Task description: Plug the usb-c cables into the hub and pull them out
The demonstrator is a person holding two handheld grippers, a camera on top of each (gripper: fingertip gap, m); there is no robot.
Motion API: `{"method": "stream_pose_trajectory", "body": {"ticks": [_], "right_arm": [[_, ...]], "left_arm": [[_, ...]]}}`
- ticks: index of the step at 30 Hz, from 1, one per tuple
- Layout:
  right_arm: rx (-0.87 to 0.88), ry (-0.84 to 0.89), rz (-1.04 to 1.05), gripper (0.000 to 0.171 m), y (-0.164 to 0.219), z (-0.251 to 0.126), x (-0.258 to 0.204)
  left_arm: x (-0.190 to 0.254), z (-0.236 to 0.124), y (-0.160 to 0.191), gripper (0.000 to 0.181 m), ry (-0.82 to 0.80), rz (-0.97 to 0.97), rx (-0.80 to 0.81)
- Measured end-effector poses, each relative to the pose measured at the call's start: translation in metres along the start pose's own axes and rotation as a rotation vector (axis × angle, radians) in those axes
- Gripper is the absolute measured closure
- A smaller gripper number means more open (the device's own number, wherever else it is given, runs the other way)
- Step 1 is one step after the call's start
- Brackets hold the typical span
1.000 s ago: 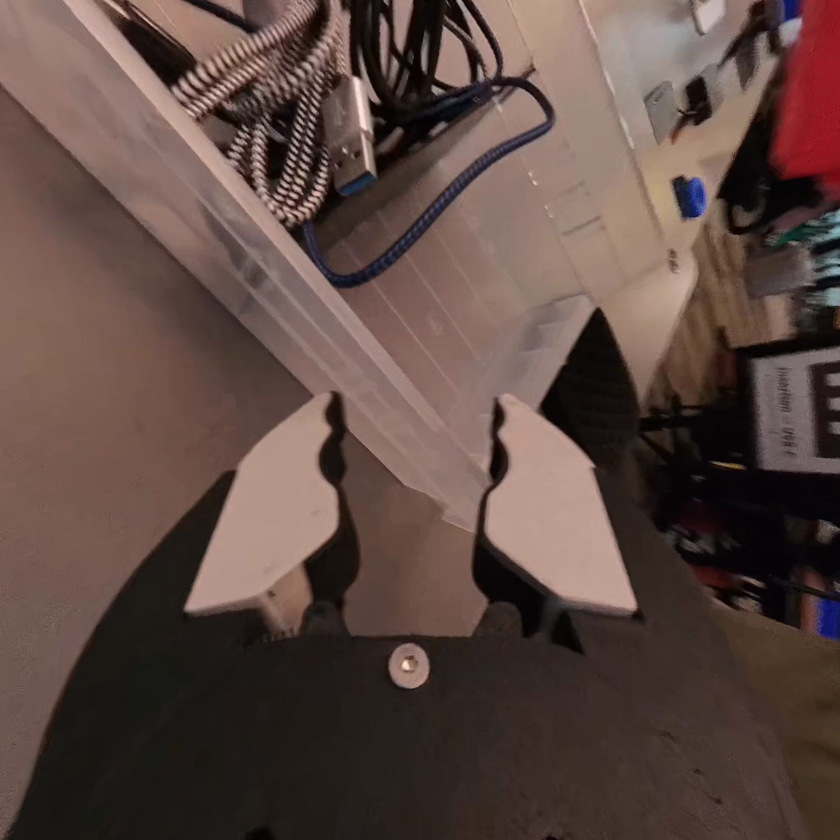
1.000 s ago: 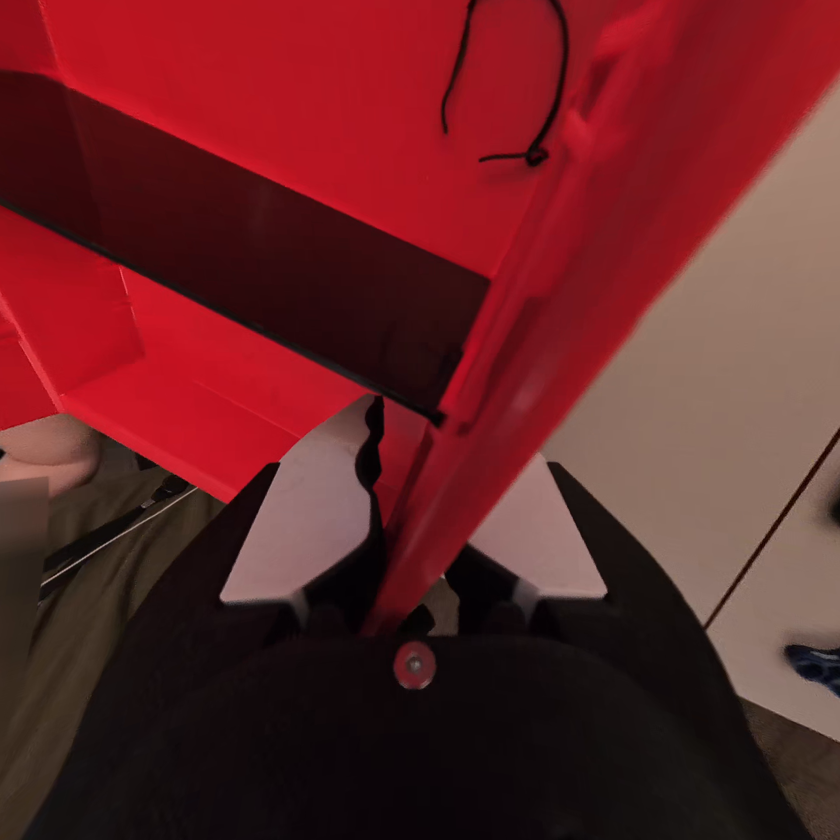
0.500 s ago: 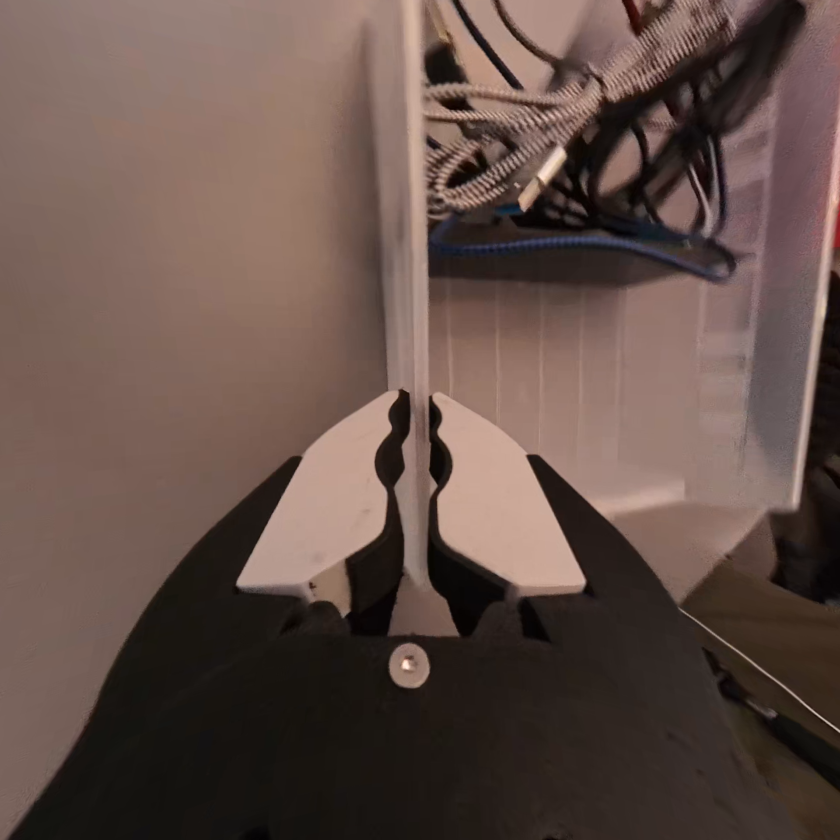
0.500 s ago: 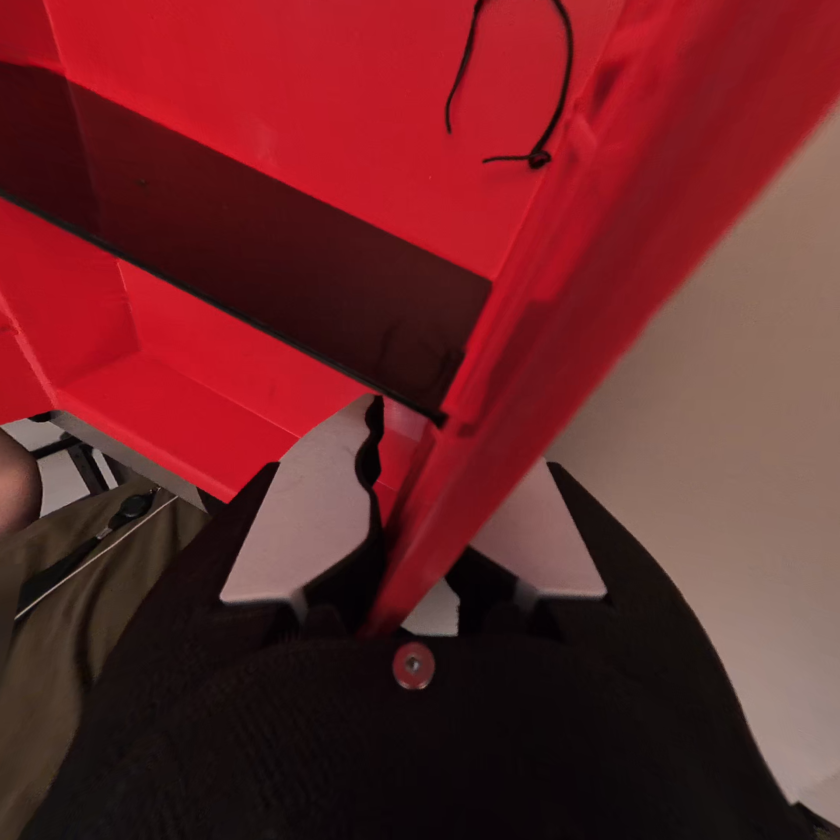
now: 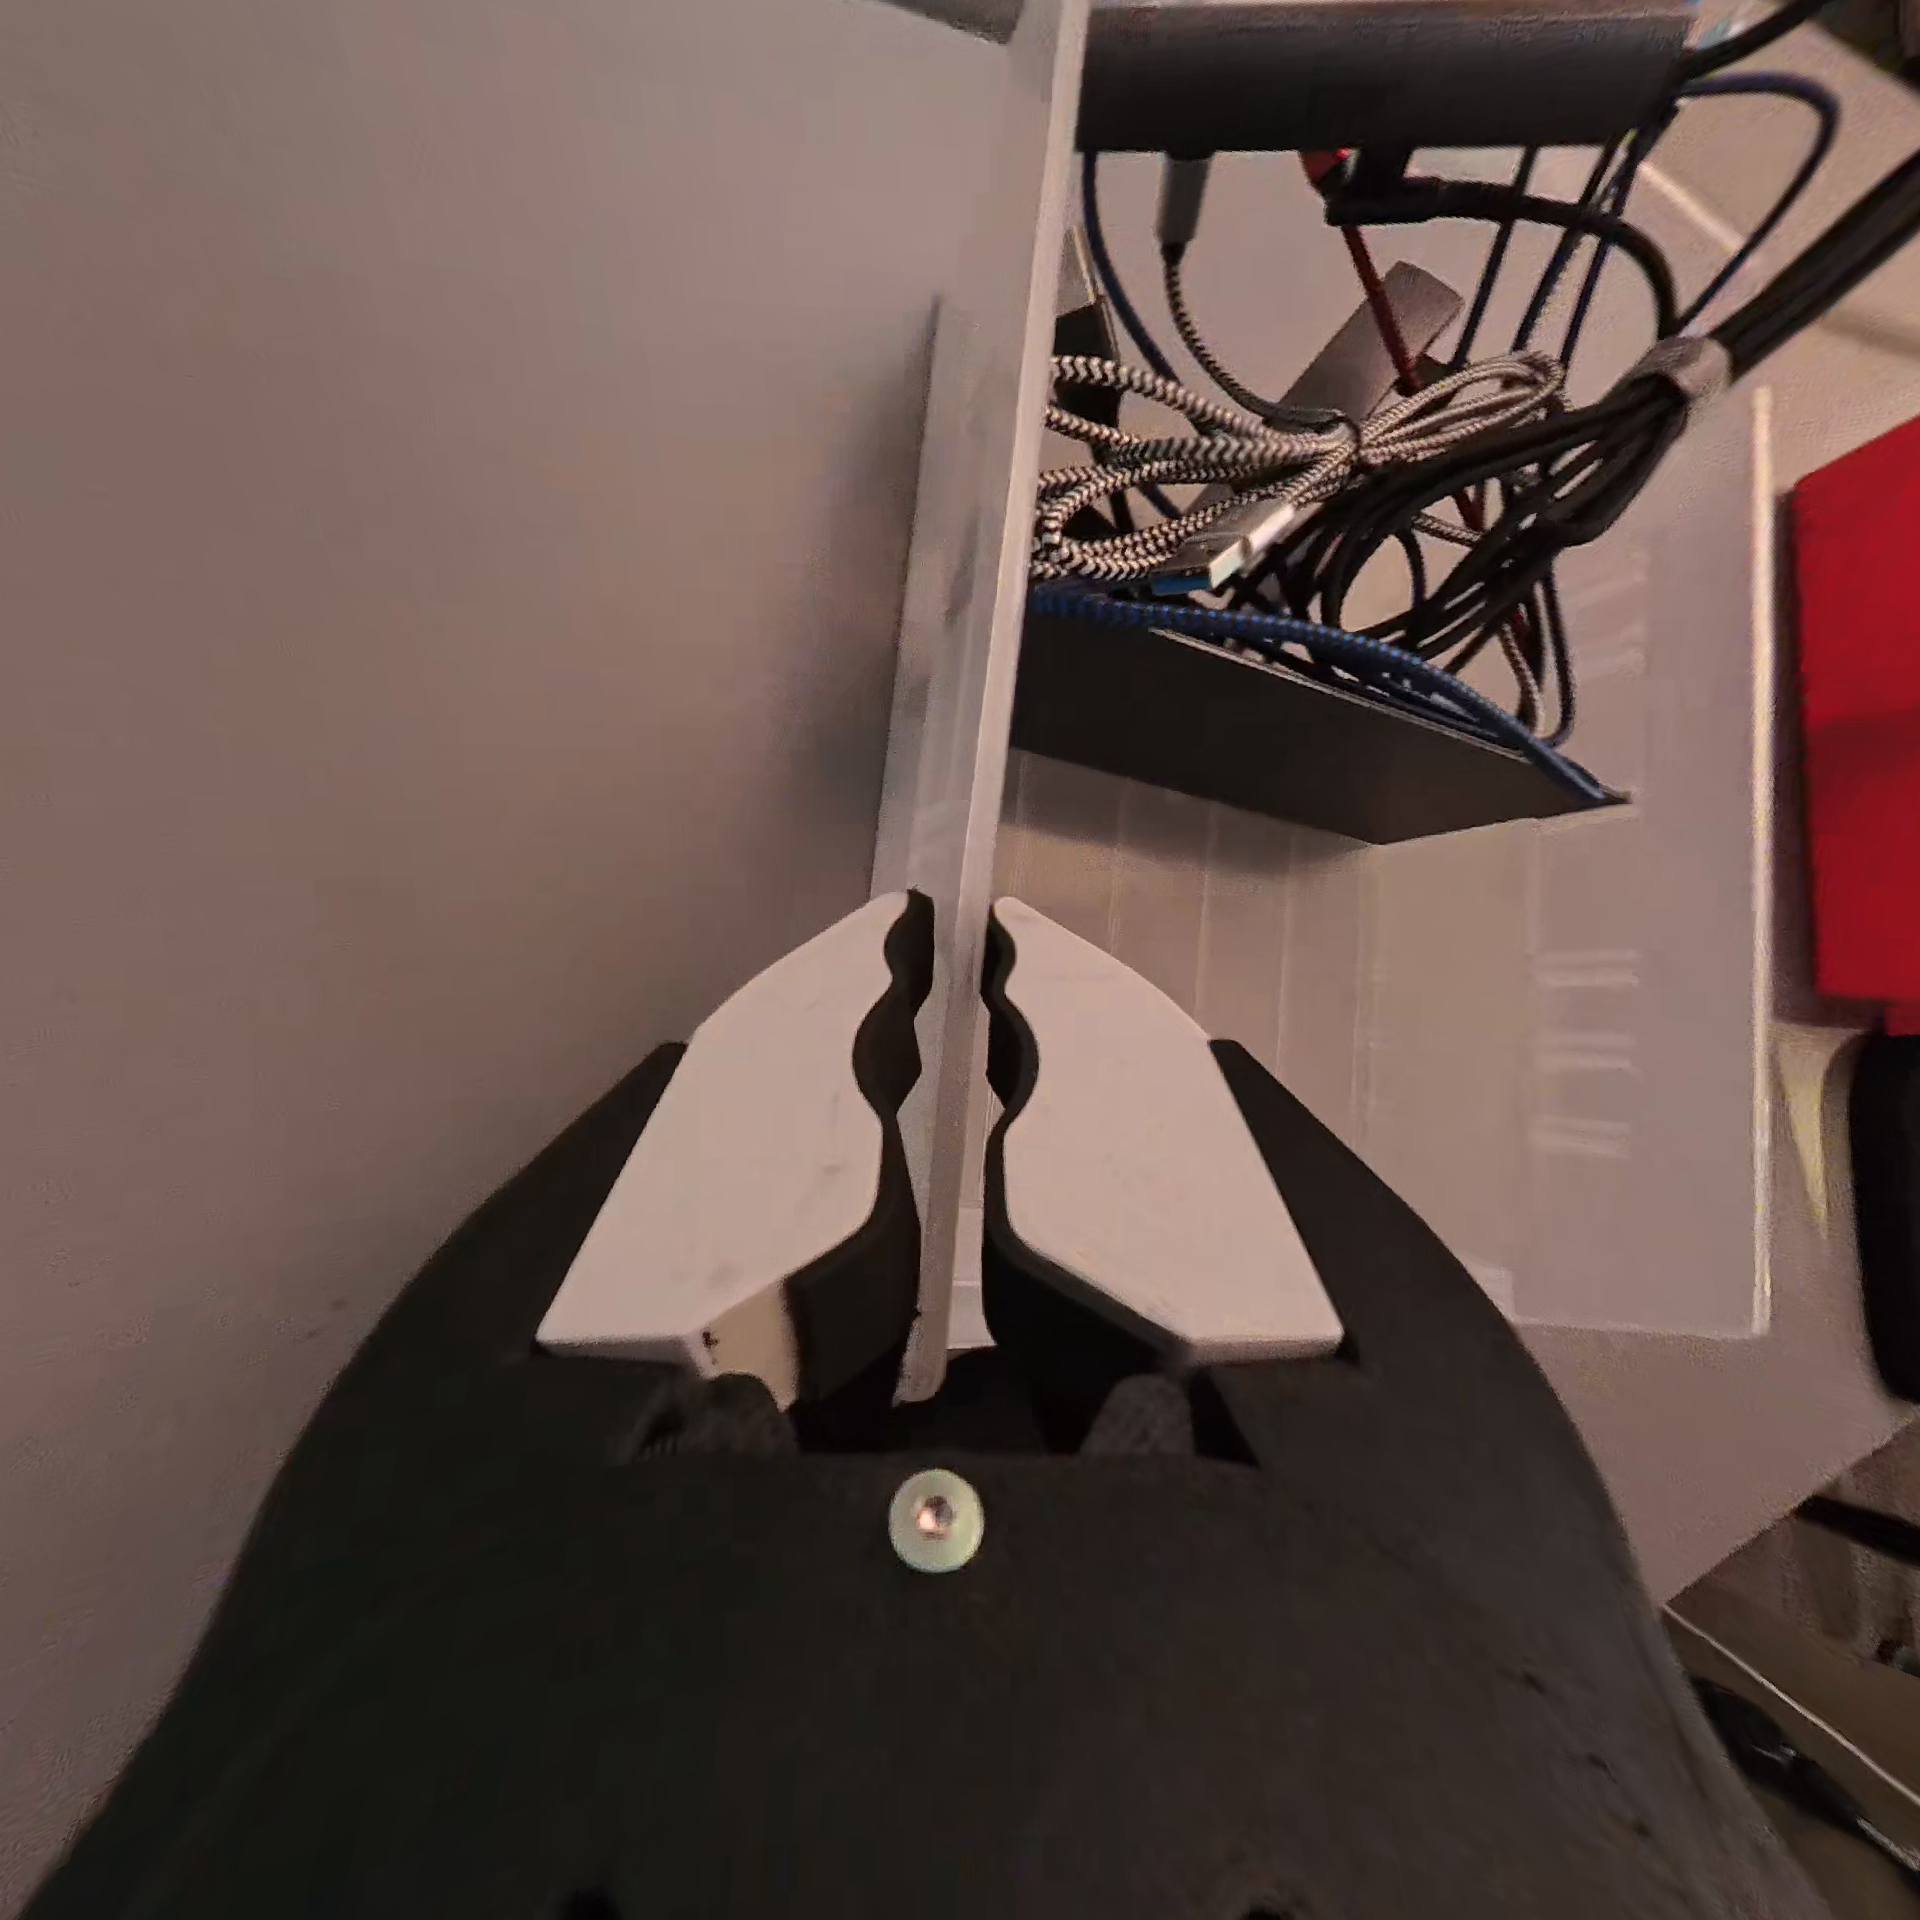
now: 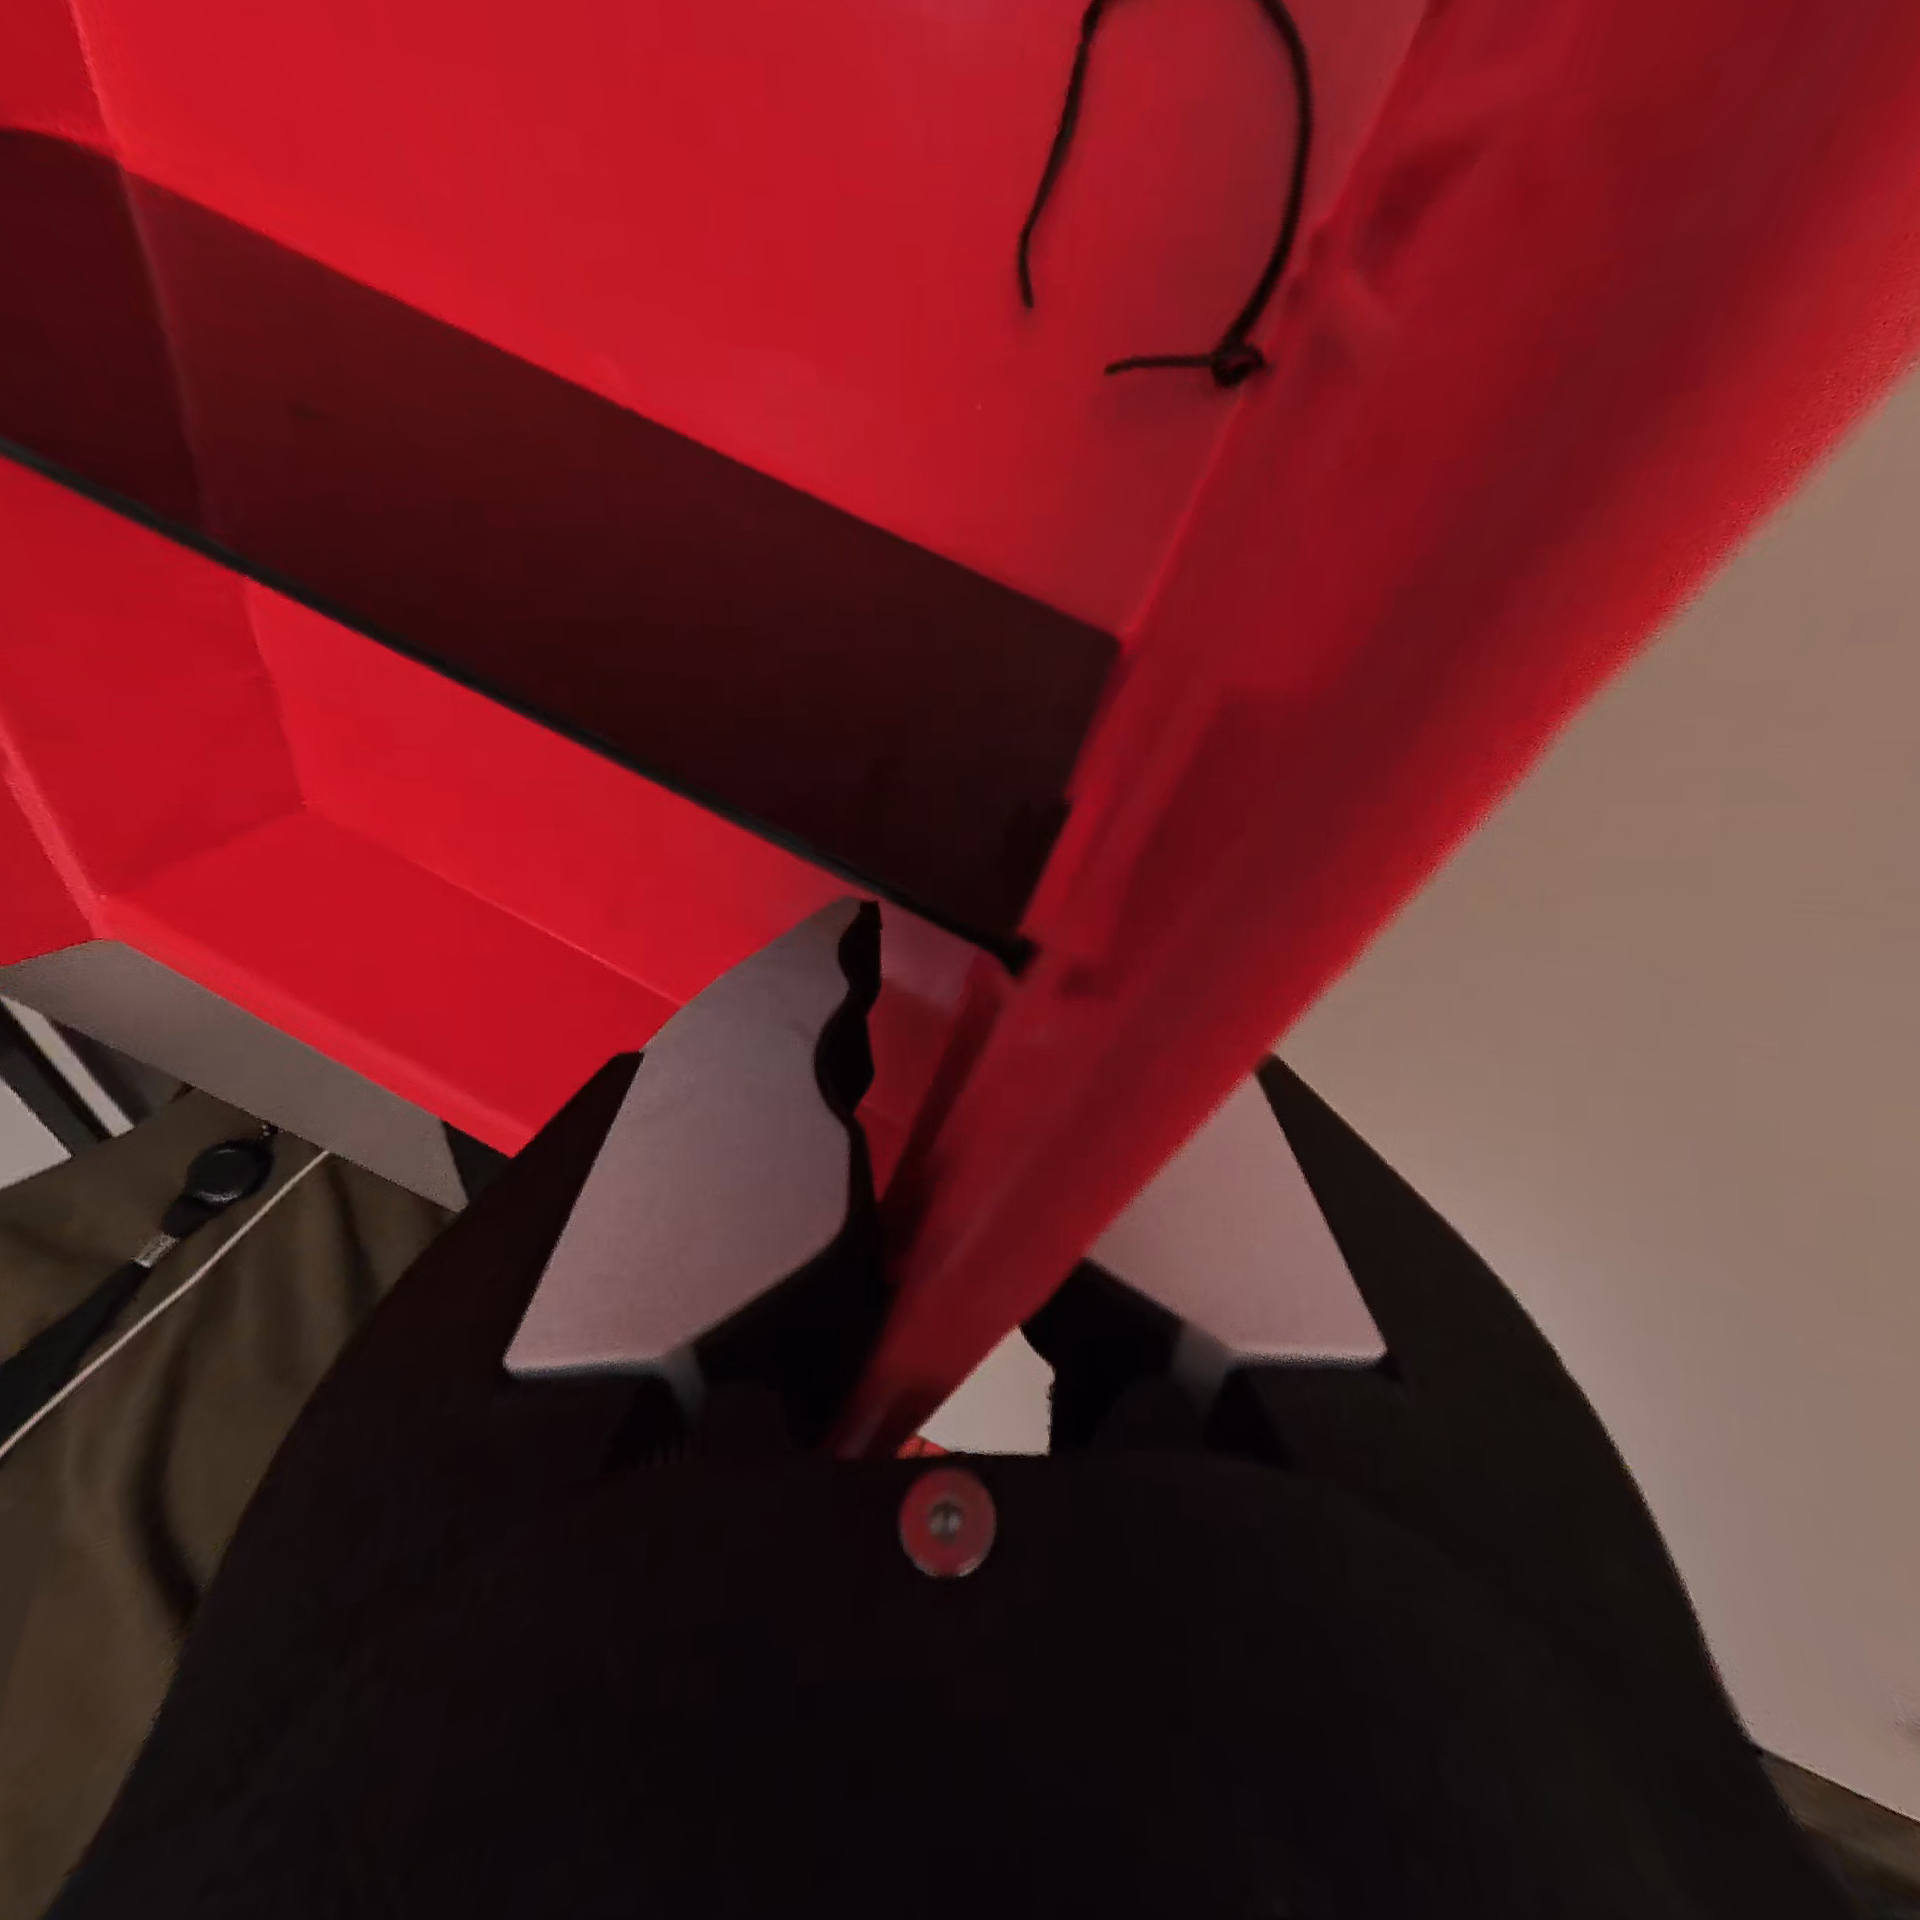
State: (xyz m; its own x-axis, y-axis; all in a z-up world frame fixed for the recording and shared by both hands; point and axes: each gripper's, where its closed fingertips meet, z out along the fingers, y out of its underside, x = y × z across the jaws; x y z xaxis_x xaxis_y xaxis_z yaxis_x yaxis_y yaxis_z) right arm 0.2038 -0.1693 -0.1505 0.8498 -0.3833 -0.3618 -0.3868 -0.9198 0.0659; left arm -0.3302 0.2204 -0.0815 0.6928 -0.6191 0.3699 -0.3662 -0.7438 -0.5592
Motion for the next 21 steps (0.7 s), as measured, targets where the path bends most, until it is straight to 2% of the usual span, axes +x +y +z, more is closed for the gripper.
{"method": "stream_pose_trajectory", "body": {"ticks": [7, 15, 21], "right_arm": [[-0.037, 0.015, -0.056, 0.145, -0.019, 0.004, -0.016], [-0.096, 0.035, -0.091, 0.145, -0.015, 0.006, -0.024], [-0.100, 0.024, -0.048, 0.148, -0.012, 0.007, -0.024]], "left_arm": [[-0.037, -0.025, 0.008, 0.174, -0.073, -0.101, 0.133], [-0.044, -0.034, 0.014, 0.175, -0.148, -0.147, 0.235], [-0.042, -0.037, 0.018, 0.174, -0.127, -0.172, 0.276]]}}
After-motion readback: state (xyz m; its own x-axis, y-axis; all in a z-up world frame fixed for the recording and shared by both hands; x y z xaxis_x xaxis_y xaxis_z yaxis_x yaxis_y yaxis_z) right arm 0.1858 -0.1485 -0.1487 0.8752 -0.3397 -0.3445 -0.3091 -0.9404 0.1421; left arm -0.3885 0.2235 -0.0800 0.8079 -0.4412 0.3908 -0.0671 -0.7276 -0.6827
